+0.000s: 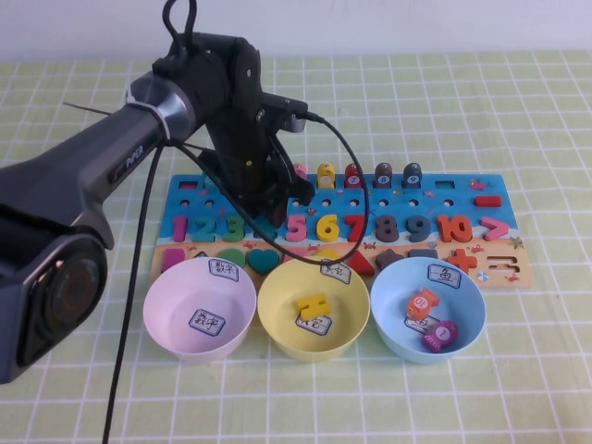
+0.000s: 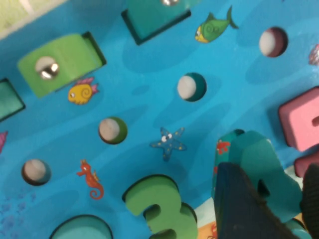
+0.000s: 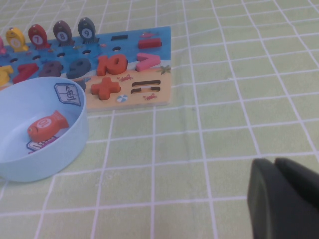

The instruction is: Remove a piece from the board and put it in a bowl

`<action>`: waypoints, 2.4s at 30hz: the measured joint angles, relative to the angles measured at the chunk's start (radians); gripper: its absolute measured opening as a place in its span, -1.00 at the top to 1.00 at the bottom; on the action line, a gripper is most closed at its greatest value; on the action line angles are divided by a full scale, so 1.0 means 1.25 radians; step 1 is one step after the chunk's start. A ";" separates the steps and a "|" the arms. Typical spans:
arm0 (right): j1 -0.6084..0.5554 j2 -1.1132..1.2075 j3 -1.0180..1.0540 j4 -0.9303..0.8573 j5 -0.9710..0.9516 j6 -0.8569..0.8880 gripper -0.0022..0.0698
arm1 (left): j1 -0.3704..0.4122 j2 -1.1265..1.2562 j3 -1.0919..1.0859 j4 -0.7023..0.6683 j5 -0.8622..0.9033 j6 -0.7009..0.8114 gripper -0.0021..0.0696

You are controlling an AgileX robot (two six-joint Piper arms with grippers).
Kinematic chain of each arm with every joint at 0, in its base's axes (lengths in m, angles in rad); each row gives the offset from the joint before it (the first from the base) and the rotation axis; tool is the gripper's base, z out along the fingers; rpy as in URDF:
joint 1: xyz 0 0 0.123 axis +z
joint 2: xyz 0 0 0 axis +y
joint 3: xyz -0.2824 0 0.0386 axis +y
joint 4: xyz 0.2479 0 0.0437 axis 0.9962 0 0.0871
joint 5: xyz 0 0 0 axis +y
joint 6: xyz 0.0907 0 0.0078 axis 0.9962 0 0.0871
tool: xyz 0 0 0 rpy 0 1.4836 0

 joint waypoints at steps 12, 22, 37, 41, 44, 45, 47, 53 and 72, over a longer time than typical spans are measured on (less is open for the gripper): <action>0.000 0.000 0.000 0.000 0.000 0.000 0.99 | 0.000 -0.122 0.007 0.037 0.009 0.038 0.33; 0.000 0.000 0.000 0.000 0.000 0.000 0.99 | -0.001 -0.407 0.380 0.039 0.005 0.051 0.33; 0.000 0.000 0.000 0.000 0.000 0.000 0.99 | -0.003 -0.494 0.691 0.014 -0.244 0.057 0.33; 0.000 0.000 0.000 0.000 0.000 0.000 0.99 | -0.003 -0.470 0.691 0.014 -0.270 0.075 0.31; 0.000 0.000 0.000 0.000 0.000 0.000 0.99 | -0.003 -0.448 0.691 0.014 -0.270 0.077 0.08; 0.000 0.000 0.000 0.000 0.000 0.000 0.99 | -0.003 -0.440 0.691 0.014 -0.270 0.077 -0.06; 0.000 0.000 0.000 0.000 0.000 0.000 0.99 | -0.003 -0.437 0.691 0.014 -0.273 0.077 -0.26; 0.000 0.000 0.000 0.000 0.000 0.000 0.99 | -0.003 -0.478 0.694 0.033 -0.287 0.056 -0.14; 0.000 0.000 0.000 0.000 0.000 0.000 0.99 | -0.003 -1.086 0.891 0.021 -0.370 0.077 0.94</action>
